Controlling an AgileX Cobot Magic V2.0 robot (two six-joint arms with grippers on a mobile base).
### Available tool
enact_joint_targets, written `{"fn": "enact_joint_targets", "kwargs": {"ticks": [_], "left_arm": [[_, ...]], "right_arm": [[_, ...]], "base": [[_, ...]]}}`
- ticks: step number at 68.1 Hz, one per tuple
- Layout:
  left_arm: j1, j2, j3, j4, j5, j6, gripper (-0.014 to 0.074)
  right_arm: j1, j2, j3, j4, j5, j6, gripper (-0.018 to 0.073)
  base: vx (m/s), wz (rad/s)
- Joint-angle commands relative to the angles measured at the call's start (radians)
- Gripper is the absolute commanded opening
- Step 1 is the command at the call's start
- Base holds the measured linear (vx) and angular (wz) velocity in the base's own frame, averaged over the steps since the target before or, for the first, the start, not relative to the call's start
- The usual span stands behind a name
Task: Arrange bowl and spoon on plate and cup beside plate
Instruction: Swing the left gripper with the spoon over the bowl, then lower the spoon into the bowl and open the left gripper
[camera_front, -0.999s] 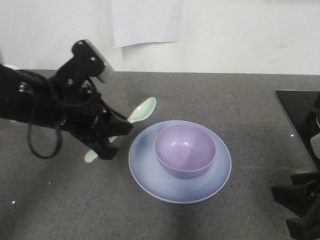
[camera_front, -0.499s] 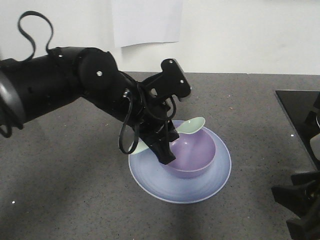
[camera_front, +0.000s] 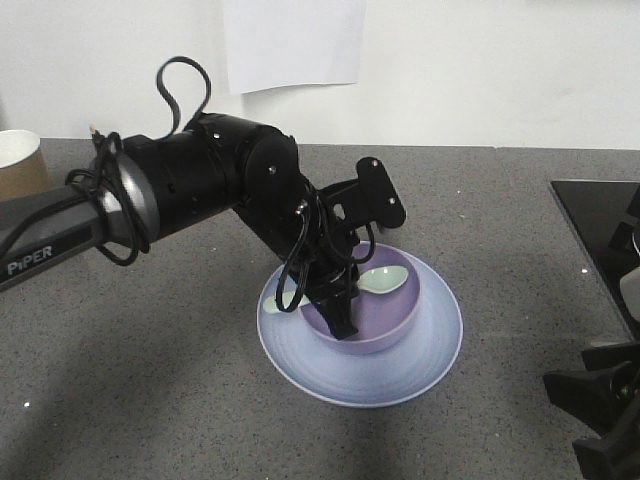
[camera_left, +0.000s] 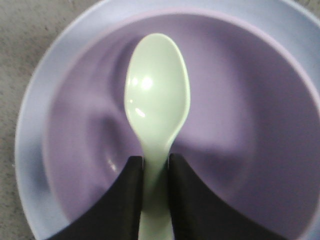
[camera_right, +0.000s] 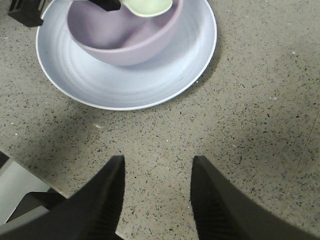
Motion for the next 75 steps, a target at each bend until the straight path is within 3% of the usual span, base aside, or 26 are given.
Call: {"fn": "enact_joint_targets", "kwargs": {"ticks": [1, 19, 38, 53, 75], "left_arm": [[-0.005, -0.041, -0.031, -0.010, -0.019, -0.009, 0.0099], [-0.005, -0.039, -0.031, -0.011, -0.017, -0.009, 0.0118], [-0.005, -0.039, -0.064, -0.013, -0.004, -0.036, 0.0269], [-0.005, -0.047, -0.088, -0.013, 0.028, -0.041, 0.0285], [0.060, -0.179, -0.062, -0.022, 0.035, -0.239, 0.0281]], "right_arm": [[-0.004, -0.004, -0.025, 0.003, -0.050, -0.006, 0.0302], [-0.004, -0.004, -0.025, 0.005, -0.050, -0.006, 0.0302], [-0.004, -0.004, -0.025, 0.005, -0.048, -0.006, 0.0302], [-0.004, -0.004, -0.025, 0.004, -0.040, -0.006, 0.0302], [-0.004, -0.004, -0.025, 0.003, -0.028, -0.006, 0.0302]], "base": [[0.00, 0.00], [0.00, 0.00], [0.00, 0.00], [0.00, 0.00], [0.00, 0.00]]}}
